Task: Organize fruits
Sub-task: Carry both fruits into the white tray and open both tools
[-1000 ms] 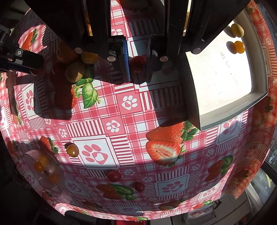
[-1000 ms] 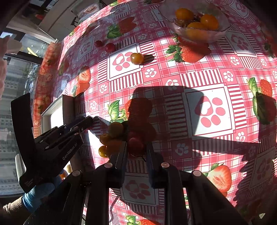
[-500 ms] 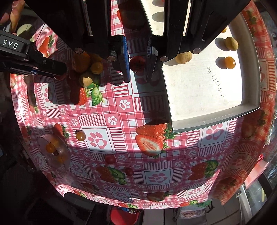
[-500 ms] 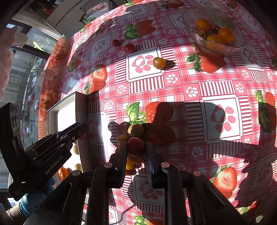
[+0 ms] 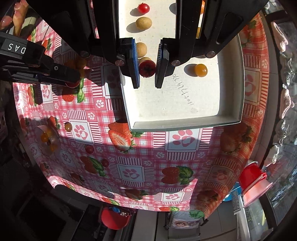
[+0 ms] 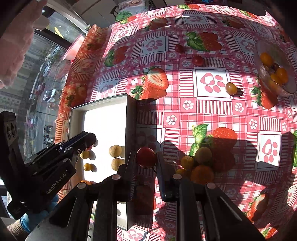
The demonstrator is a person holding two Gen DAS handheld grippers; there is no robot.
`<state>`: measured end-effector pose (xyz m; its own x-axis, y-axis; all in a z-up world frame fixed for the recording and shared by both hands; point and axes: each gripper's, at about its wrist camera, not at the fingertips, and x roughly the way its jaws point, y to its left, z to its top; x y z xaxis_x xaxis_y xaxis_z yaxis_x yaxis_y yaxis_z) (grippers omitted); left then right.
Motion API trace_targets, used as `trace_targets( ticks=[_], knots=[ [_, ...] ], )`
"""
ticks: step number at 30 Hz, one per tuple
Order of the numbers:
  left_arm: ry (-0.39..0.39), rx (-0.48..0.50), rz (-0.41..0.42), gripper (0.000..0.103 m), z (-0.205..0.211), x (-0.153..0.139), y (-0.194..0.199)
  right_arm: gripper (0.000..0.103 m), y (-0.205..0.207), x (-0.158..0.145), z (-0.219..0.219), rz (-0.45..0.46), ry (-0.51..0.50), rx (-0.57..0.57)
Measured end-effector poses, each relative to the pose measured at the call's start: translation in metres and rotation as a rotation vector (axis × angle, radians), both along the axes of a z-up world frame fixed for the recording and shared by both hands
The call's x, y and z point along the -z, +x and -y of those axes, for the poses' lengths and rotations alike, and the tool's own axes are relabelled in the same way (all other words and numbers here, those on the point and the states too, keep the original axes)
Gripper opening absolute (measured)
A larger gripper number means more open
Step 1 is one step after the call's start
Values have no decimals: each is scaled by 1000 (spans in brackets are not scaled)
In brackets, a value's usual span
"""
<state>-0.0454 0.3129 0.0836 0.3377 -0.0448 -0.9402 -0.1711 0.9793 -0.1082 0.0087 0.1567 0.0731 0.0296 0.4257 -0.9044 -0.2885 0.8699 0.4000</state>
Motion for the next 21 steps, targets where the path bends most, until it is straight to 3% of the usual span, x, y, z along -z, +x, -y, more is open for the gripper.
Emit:
trace_targets(
  ticks=[11, 21],
  knots=[
    [59, -71, -44, 18, -58, 23, 4, 22, 7, 14, -87, -8, -3, -121],
    [84, -65, -99, 18, -69, 47, 10, 24, 20, 50, -115, -49, -83, -150]
  ],
)
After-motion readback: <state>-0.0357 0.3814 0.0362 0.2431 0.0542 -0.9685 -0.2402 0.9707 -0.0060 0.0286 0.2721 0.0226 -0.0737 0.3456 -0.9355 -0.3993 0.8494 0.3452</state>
